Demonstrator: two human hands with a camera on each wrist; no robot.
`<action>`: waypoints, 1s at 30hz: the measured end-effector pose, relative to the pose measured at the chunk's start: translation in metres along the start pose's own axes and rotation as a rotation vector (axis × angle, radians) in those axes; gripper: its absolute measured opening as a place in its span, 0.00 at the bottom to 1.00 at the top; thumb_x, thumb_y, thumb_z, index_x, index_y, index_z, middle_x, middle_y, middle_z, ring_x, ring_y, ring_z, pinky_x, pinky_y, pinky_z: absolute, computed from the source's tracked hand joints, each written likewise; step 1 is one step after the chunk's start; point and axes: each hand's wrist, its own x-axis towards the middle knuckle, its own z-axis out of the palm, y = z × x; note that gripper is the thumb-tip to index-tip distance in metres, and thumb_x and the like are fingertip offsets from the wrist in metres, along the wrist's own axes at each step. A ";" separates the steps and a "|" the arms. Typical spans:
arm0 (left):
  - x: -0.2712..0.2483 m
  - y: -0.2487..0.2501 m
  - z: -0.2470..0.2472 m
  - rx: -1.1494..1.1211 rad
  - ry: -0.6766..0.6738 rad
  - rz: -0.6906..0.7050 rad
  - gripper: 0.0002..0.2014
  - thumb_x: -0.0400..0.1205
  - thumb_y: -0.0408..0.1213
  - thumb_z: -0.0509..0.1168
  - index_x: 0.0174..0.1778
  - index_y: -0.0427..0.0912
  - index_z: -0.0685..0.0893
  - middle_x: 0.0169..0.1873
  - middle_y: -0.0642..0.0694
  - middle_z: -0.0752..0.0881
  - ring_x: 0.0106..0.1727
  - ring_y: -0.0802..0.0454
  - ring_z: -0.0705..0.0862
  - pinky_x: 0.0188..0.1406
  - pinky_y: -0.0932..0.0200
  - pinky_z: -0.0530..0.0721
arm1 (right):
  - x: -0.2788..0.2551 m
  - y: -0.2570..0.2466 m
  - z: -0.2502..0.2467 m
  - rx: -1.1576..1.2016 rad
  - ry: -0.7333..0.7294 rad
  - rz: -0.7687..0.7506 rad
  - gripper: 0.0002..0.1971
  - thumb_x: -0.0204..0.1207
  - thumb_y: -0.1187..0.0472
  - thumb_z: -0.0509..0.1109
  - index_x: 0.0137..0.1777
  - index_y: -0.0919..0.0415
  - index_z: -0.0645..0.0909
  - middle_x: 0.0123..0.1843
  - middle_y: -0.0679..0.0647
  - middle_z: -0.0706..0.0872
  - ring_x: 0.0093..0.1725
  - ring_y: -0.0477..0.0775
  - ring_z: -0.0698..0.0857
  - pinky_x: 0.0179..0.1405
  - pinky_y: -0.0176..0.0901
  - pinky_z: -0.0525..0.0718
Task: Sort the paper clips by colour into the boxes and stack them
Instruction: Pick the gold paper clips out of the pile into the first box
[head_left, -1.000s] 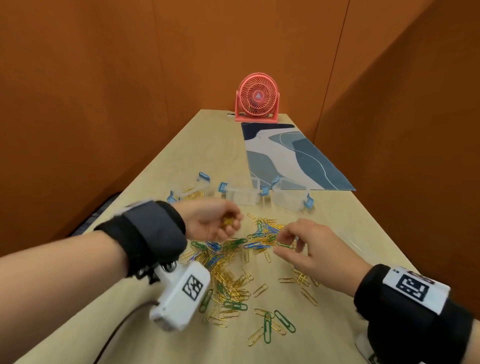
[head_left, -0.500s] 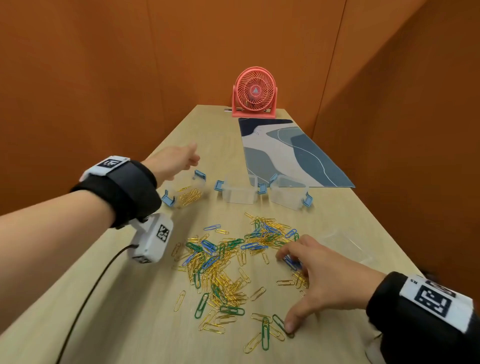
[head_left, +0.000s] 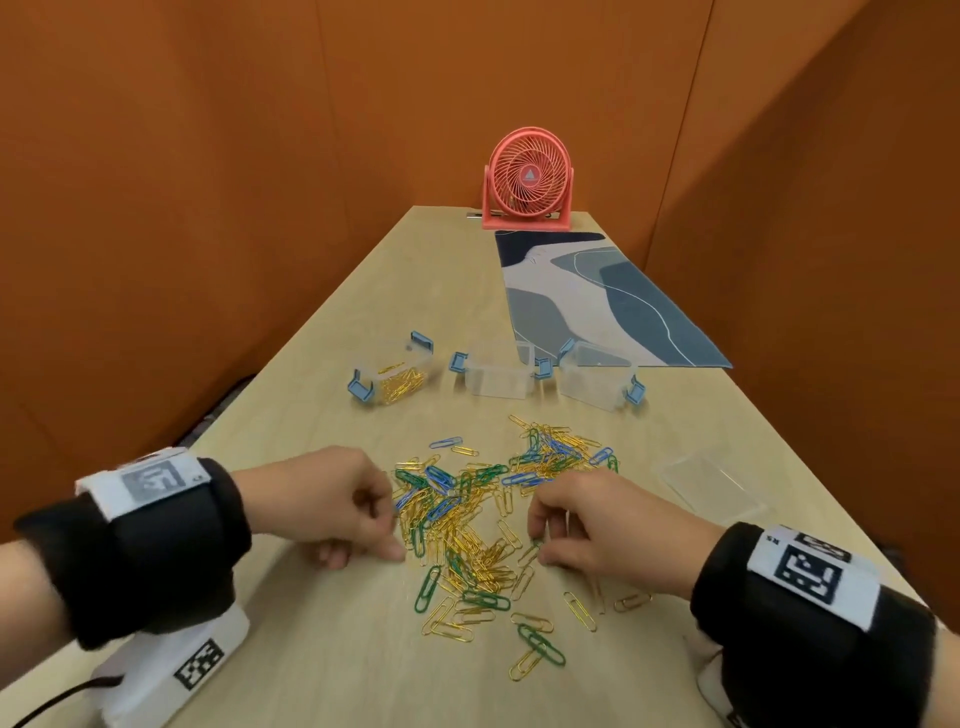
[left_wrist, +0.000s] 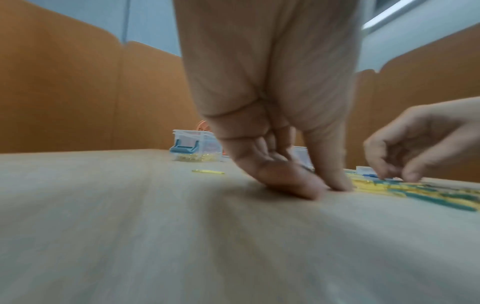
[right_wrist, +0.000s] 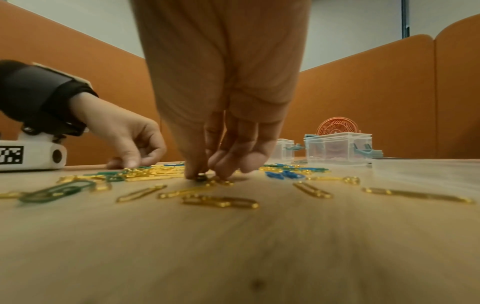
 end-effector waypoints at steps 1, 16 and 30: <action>0.006 0.001 0.000 0.056 0.104 0.053 0.11 0.70 0.47 0.77 0.33 0.46 0.83 0.26 0.52 0.85 0.25 0.61 0.81 0.29 0.64 0.81 | 0.001 0.001 0.000 -0.034 0.029 0.014 0.04 0.74 0.58 0.71 0.46 0.50 0.80 0.36 0.42 0.76 0.33 0.38 0.74 0.42 0.34 0.77; 0.058 0.040 0.012 0.405 0.366 0.136 0.13 0.84 0.47 0.58 0.54 0.44 0.82 0.48 0.49 0.81 0.47 0.53 0.78 0.46 0.62 0.75 | 0.012 0.025 -0.008 -0.090 0.083 0.315 0.18 0.78 0.54 0.65 0.67 0.54 0.74 0.64 0.54 0.73 0.64 0.54 0.74 0.65 0.43 0.75; 0.099 0.065 0.006 0.459 0.119 0.452 0.19 0.79 0.48 0.66 0.67 0.51 0.80 0.64 0.52 0.80 0.61 0.55 0.77 0.66 0.54 0.74 | 0.024 0.021 -0.016 -0.036 0.070 0.144 0.15 0.75 0.55 0.69 0.61 0.51 0.82 0.59 0.49 0.79 0.59 0.48 0.77 0.57 0.37 0.75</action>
